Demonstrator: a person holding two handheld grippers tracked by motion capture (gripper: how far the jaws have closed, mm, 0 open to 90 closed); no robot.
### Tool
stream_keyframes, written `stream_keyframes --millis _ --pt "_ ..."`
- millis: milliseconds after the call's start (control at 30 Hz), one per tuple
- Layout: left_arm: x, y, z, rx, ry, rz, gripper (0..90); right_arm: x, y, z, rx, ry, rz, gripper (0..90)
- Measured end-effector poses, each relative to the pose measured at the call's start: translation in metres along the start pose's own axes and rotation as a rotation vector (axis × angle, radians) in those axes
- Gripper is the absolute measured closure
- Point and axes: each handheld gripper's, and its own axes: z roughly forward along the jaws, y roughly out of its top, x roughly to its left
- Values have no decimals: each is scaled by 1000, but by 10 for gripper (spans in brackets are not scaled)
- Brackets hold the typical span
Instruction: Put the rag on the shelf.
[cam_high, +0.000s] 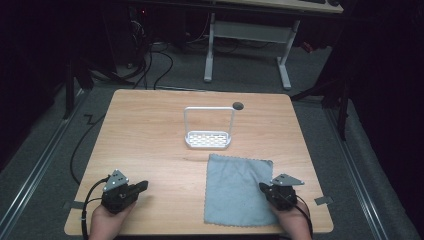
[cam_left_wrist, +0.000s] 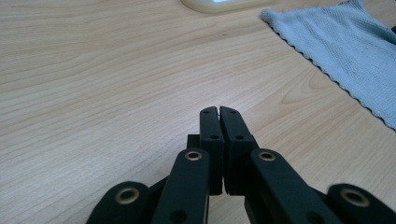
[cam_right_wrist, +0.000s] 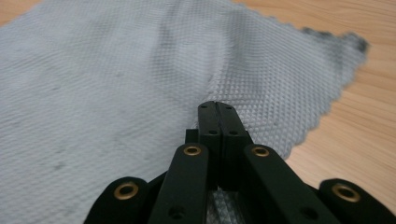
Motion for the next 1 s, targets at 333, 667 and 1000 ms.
stream_keyframes --millis 333,667,1000 --pt "-54 15 36 62 -158 107 814 51 10 10 -3 59 -170 900" --pt "-101 36 104 139 -210 203 765 50 9 11 -10 73 -174 900" --pt "-86 14 74 184 -208 205 823 53 7 8 1 95 -178 900"
